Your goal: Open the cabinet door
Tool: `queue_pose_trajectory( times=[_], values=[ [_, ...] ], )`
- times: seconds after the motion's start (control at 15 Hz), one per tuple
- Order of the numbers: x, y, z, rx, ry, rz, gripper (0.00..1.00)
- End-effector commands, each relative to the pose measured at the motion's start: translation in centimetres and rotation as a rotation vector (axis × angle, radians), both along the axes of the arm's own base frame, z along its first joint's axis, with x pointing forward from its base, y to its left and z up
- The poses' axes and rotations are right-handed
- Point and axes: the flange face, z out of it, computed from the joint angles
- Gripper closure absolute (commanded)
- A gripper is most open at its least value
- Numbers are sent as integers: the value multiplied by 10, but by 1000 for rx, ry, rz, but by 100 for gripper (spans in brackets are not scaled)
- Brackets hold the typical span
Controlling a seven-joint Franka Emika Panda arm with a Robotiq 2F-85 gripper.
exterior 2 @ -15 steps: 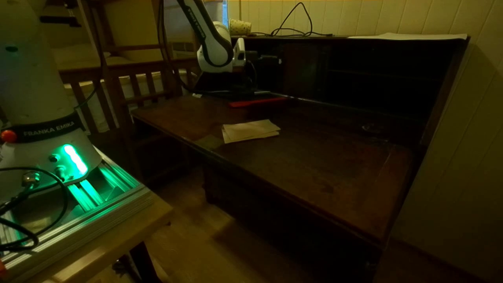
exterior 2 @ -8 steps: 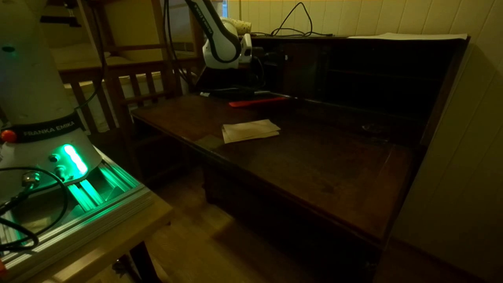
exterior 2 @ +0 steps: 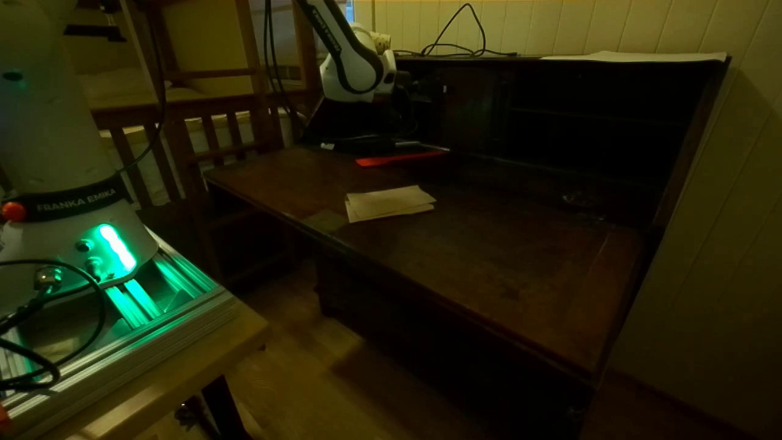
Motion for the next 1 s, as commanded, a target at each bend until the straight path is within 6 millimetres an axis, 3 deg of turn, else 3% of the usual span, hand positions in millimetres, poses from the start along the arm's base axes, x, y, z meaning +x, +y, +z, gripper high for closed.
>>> queue_pose_trajectory(
  times=[0.0,0.67,0.93],
  values=[
    [11,16,-14,-9,20,38,0],
    [14,-6,-7,-11,-13,-18,0],
    [10,-25,-4,16,-39,-75,0]
  ],
)
